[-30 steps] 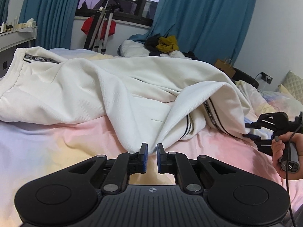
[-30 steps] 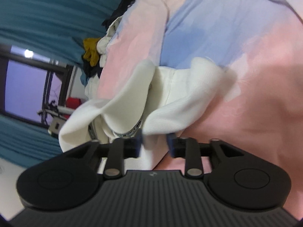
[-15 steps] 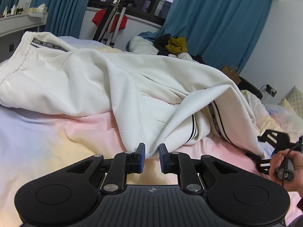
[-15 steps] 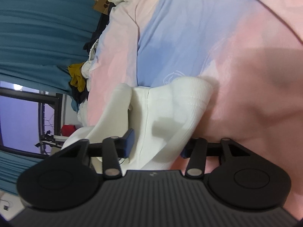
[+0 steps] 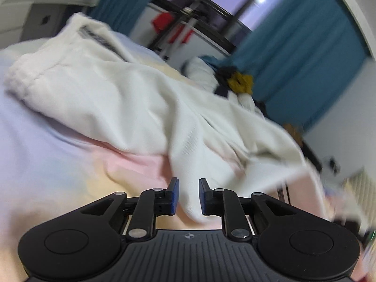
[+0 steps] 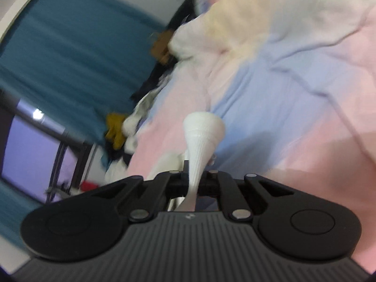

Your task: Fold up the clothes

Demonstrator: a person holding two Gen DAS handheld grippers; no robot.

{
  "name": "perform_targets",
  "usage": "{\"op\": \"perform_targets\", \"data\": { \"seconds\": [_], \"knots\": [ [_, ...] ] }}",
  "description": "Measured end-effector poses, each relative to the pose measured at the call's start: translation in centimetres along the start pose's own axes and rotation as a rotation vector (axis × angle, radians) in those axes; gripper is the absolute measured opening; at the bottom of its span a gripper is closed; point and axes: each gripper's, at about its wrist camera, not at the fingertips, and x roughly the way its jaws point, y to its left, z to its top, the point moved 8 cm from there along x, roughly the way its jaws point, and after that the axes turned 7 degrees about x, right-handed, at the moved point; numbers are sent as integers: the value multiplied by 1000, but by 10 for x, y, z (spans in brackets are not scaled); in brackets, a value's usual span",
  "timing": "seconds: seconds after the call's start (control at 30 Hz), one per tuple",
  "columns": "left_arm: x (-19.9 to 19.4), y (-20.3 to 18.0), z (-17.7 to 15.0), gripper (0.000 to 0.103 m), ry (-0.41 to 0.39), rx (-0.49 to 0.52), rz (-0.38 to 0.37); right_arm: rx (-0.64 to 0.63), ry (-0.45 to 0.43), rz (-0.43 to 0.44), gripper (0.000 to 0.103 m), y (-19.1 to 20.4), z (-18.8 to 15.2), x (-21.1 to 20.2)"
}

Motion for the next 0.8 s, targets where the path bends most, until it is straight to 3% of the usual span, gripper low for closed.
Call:
{"op": "perform_targets", "data": {
  "seconds": [0.1,0.33,0.4,0.53,0.63,0.7,0.8],
  "knots": [
    [-2,30,10,45,-22,-160,29,82,8,-93,6,-26,3,6],
    [15,104,30,51,-44,-514,54,46,-2,-123,6,-25,2,12],
    [21,124,40,51,-61,-580,75,45,-1,-128,6,-27,2,12],
    [22,150,61,51,-120,-603,144,48,2,-139,6,-31,3,12],
    [25,159,70,41,-120,-637,137,15,0,-141,6,-28,1,14],
    [23,160,78,15,-124,-626,140,-23,-4,-142,6,-23,-1,16],
    [10,159,94,12,-157,-558,162,-28,-7,-140,6,-20,1,17]
  ]
}}
